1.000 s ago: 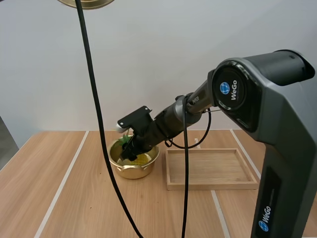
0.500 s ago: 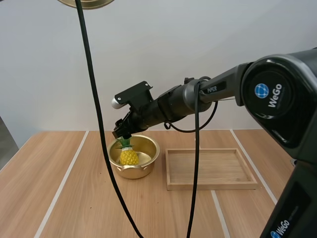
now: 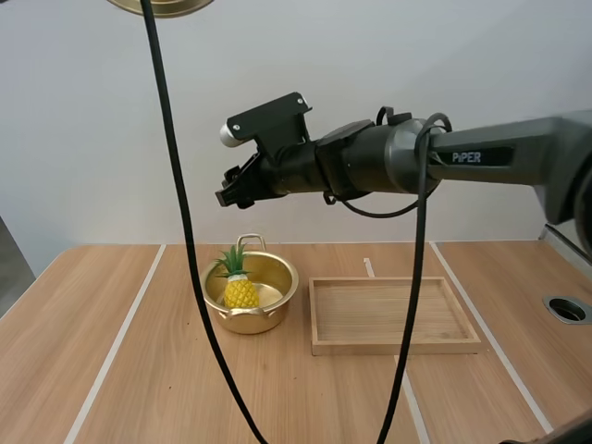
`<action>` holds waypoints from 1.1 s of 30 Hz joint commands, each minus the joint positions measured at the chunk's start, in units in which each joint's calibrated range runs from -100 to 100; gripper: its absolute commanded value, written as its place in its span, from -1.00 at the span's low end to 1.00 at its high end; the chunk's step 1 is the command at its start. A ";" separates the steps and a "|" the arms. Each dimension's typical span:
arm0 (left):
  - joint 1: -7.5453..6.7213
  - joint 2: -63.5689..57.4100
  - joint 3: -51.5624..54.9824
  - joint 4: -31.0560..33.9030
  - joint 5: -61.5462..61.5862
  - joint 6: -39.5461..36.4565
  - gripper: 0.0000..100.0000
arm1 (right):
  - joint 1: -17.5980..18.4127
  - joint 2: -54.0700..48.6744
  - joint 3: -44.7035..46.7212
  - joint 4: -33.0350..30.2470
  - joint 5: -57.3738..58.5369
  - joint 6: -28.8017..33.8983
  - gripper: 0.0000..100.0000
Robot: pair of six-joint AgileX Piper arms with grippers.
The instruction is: Open the pot, put the pineapple inside, and close it
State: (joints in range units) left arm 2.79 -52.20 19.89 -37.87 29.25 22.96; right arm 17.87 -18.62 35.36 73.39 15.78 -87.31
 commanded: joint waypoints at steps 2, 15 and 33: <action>-0.07 -0.45 -0.19 -0.55 -1.86 -0.45 -1.00 | -0.16 -4.05 -0.44 -1.59 -4.17 0.02 1.00; -0.07 -0.45 -0.19 -0.55 -1.86 -0.45 -1.00 | -7.03 -11.17 -0.30 -2.18 -1.82 6.13 1.00; -0.07 -0.45 -0.19 -0.55 -1.86 -0.45 -1.00 | -13.20 -19.33 -0.30 -9.02 -12.75 6.03 -1.00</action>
State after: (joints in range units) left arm 2.79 -52.20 19.89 -37.87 29.25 22.96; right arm 5.65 -36.38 35.36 65.45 4.25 -81.59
